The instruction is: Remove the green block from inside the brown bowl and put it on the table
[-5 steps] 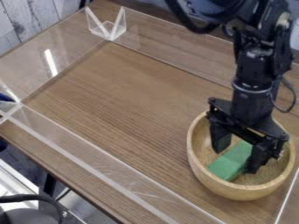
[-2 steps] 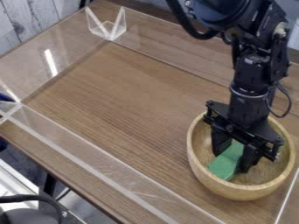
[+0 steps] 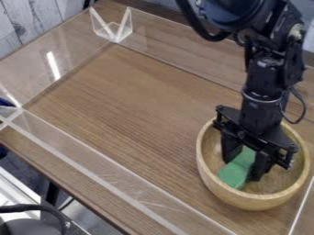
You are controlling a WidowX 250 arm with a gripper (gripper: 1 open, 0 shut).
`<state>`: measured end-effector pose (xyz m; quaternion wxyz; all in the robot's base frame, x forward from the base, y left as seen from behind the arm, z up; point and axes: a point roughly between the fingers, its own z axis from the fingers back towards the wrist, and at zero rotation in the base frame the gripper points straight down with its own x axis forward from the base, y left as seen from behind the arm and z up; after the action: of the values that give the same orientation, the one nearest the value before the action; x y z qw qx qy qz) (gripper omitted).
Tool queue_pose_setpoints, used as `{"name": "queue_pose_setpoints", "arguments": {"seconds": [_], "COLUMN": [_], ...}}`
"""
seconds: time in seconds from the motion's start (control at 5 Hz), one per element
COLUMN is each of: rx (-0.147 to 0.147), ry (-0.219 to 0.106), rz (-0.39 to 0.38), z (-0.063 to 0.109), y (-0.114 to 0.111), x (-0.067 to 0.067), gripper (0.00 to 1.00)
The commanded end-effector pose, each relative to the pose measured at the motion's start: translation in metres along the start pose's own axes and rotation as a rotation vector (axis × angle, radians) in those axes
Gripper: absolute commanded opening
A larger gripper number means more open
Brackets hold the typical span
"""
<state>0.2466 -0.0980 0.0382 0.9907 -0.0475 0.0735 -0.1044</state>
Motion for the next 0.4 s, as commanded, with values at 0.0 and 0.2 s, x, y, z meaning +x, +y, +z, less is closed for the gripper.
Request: {"name": "queue_pose_setpoints", "arguments": {"seconds": [0.0,0.2], "rx": [-0.025,-0.048], "ry": [-0.081,-0.091], "rz": [-0.02,-0.024], "z": [0.0224,0.0263], "y": [-0.0002,0.0027], "x": [0.008,0.0061], "gripper": [0.0,0.0]}}
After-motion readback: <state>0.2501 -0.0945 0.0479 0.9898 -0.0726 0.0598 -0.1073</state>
